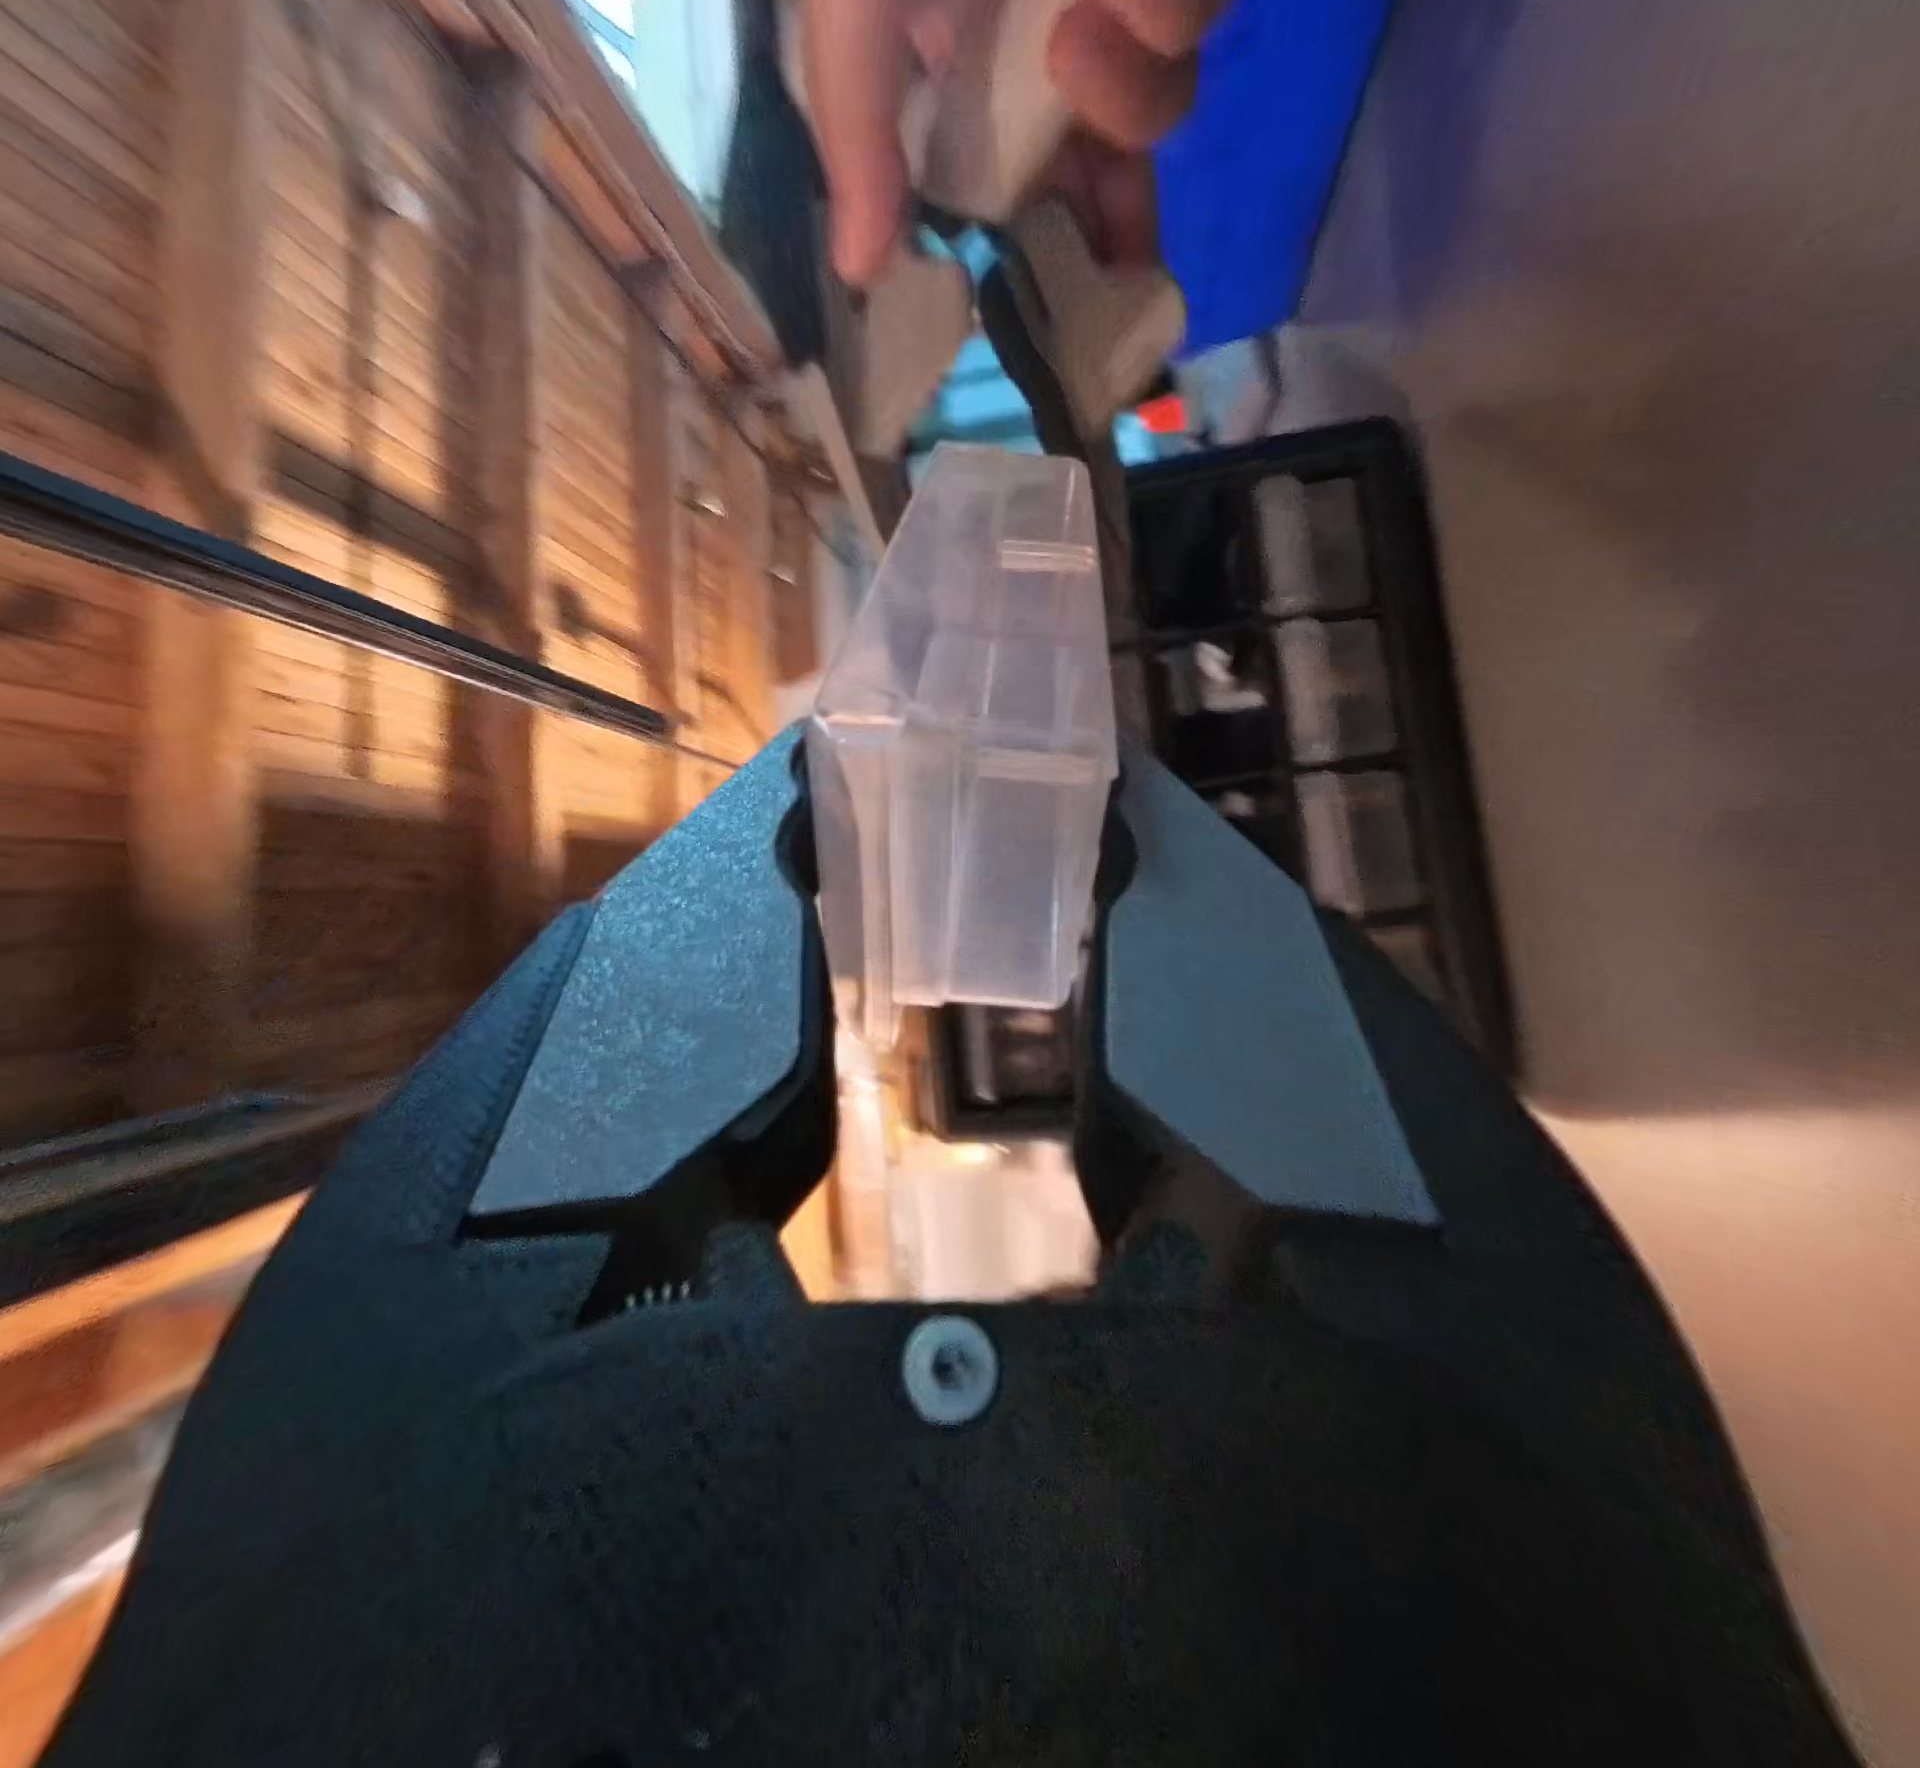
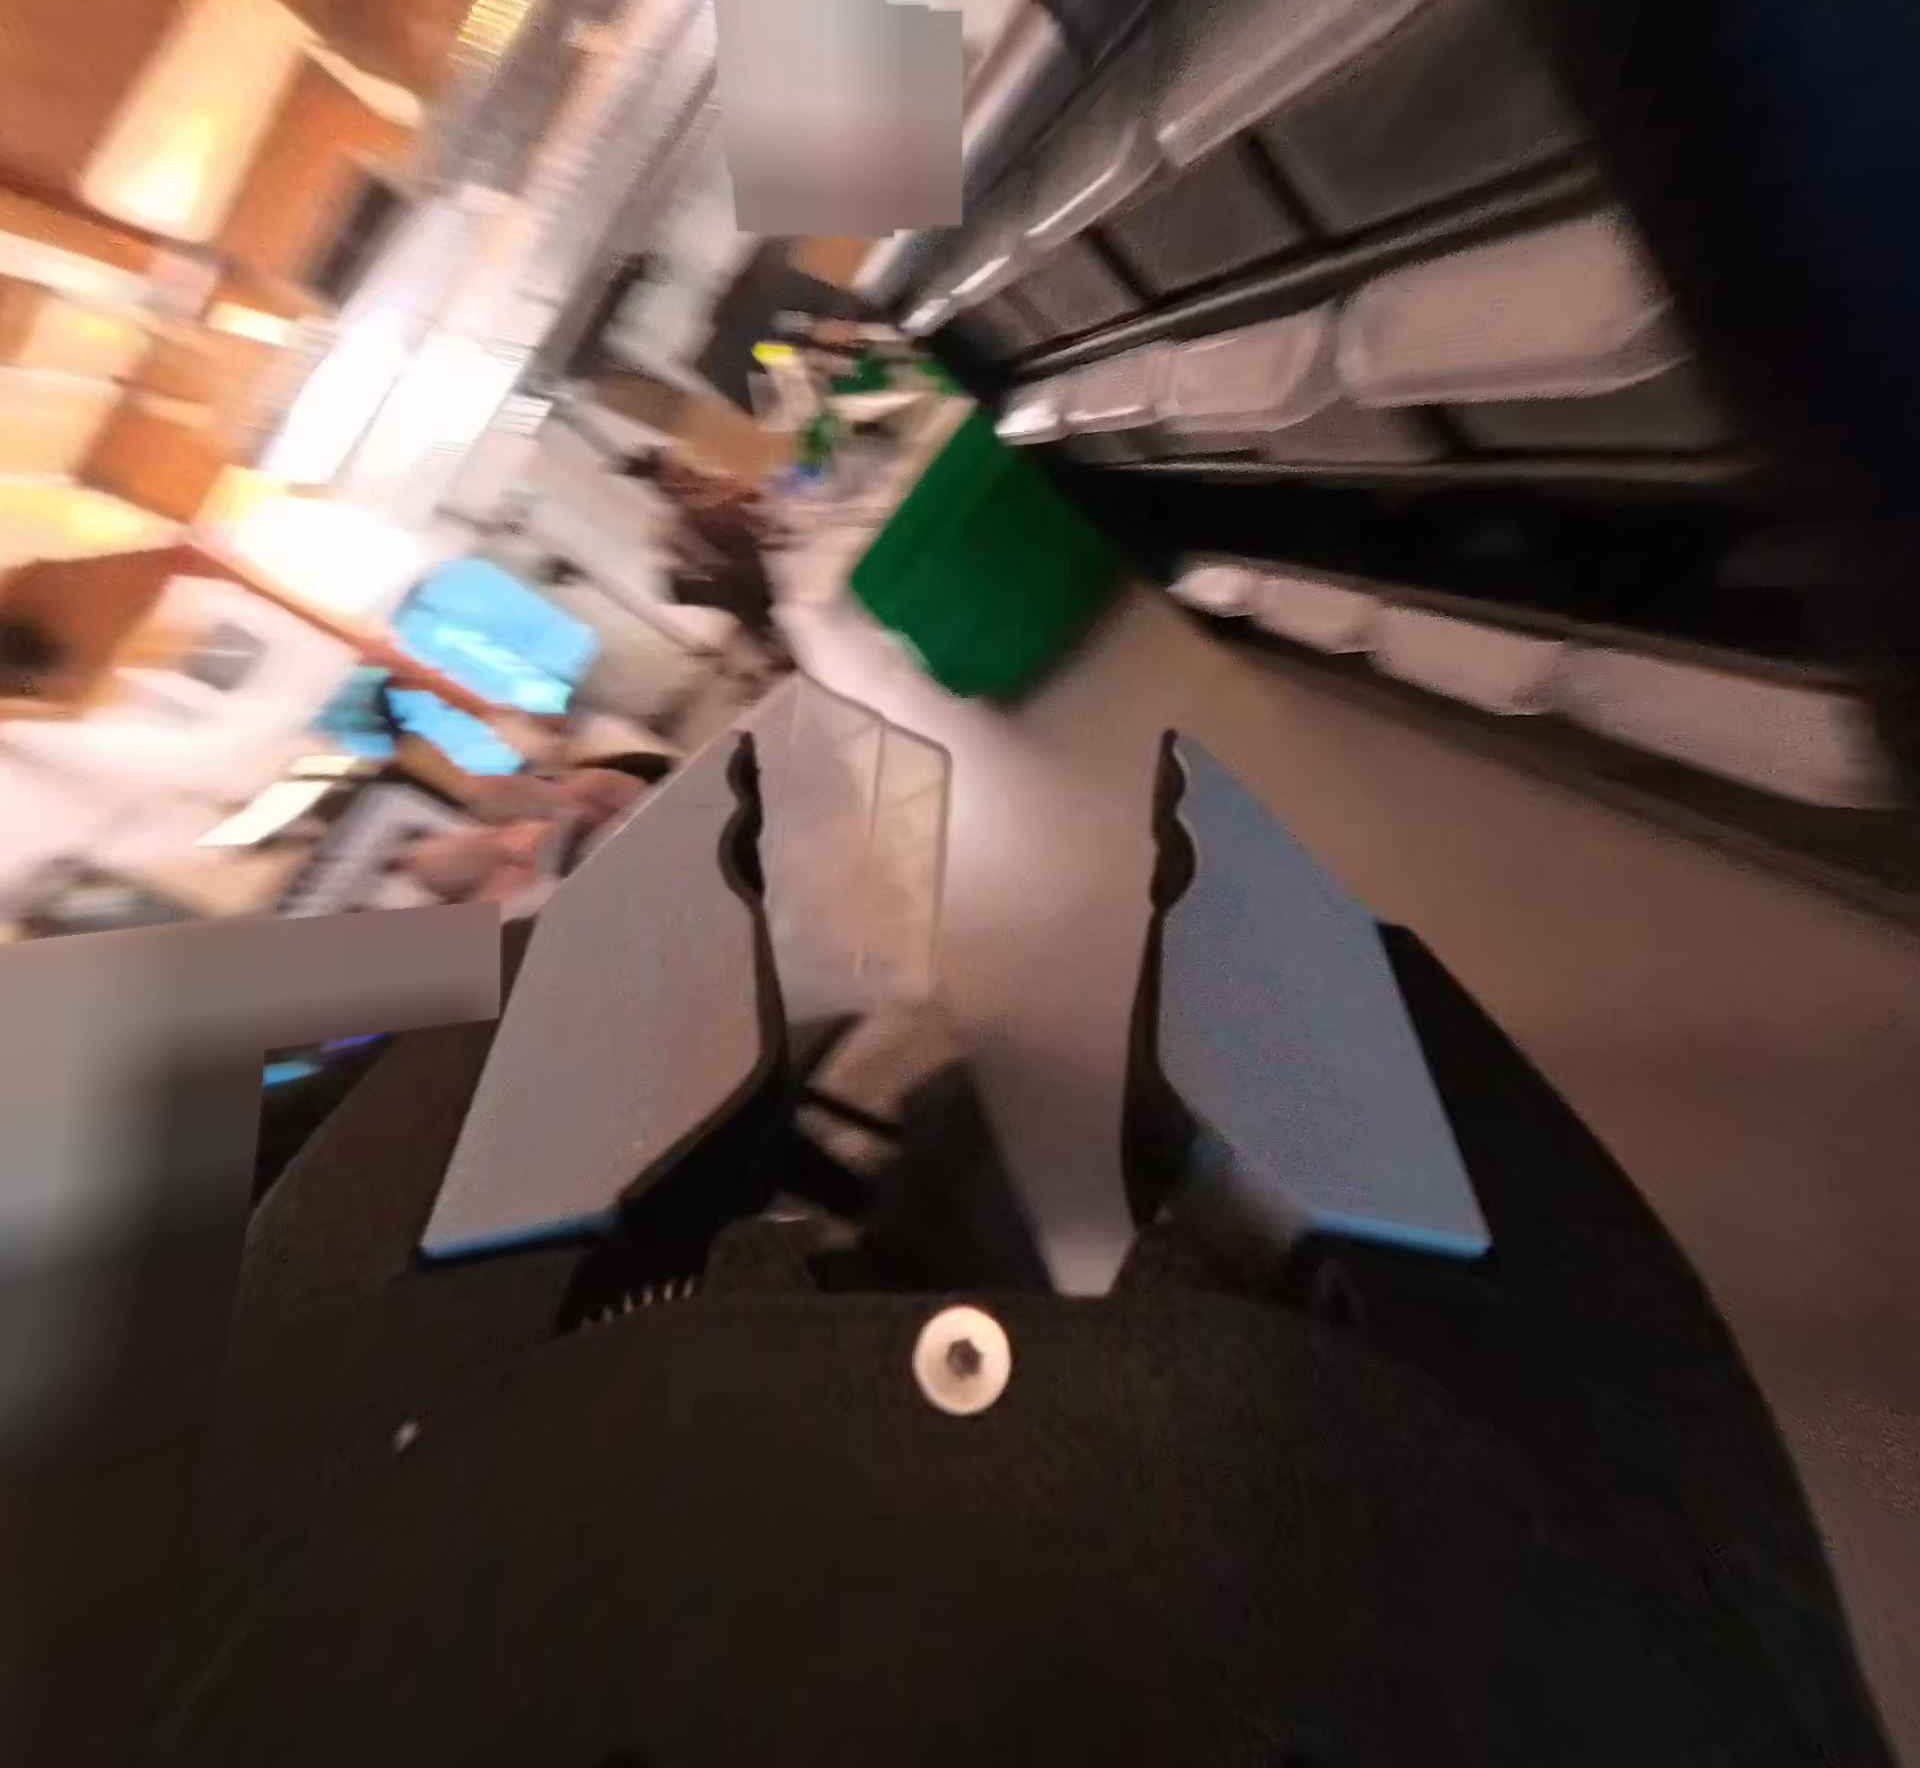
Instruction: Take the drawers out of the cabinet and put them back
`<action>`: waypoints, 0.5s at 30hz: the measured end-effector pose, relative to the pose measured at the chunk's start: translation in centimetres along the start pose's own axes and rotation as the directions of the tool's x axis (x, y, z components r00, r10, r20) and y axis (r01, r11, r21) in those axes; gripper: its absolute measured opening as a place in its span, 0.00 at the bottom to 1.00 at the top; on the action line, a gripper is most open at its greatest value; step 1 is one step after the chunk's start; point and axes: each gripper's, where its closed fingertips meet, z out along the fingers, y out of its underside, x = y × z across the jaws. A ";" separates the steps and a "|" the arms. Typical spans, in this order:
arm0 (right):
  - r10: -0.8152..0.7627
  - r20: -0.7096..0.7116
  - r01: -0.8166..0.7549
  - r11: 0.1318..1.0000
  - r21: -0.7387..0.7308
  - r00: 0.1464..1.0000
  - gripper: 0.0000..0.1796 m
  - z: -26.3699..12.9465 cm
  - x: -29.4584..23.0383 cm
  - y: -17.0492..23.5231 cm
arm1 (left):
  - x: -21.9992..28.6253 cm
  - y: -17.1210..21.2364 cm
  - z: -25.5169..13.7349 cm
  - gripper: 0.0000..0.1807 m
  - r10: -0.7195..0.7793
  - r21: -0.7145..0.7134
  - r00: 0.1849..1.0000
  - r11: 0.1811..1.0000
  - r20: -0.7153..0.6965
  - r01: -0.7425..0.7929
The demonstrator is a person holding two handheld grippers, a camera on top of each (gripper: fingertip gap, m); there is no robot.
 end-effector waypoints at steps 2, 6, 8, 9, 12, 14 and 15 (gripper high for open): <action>-0.154 -0.248 0.149 0.988 -0.039 0.956 0.49 -1.6 2.1 -0.3 | 0.7 1.1 0.6 0.28 -0.120 -0.084 0.986 0.990 -0.114 0.111; -0.484 -0.374 0.449 0.875 -0.182 0.791 0.49 -2.6 -0.2 -0.4 | 2.4 1.2 1.6 0.28 -0.275 -0.171 0.920 0.957 -0.278 0.234; -0.637 -0.211 0.595 0.770 -0.232 0.742 0.52 -1.1 -4.2 1.6 | 2.7 0.3 2.0 0.28 -0.298 -0.161 0.900 0.952 -0.316 0.259; -0.696 -0.120 0.656 0.711 -0.255 0.708 0.52 -0.4 -5.8 3.1 | 2.6 -0.2 2.2 0.28 -0.288 -0.140 0.901 0.957 -0.323 0.256; -0.787 0.022 0.754 0.581 -0.307 0.616 0.46 0.8 -7.8 6.2 | 2.7 -0.7 2.4 0.29 -0.221 -0.117 0.918 0.974 -0.330 0.193; -0.788 0.048 0.755 0.568 -0.327 0.614 0.36 1.4 -7.9 7.0 | 3.3 -0.9 2.3 0.28 -0.216 -0.119 0.912 0.975 -0.349 0.185; -0.793 0.050 0.758 0.559 -0.336 0.607 0.35 1.7 -7.6 7.1 | 3.6 -0.8 2.3 0.28 -0.217 -0.134 0.909 0.974 -0.357 0.180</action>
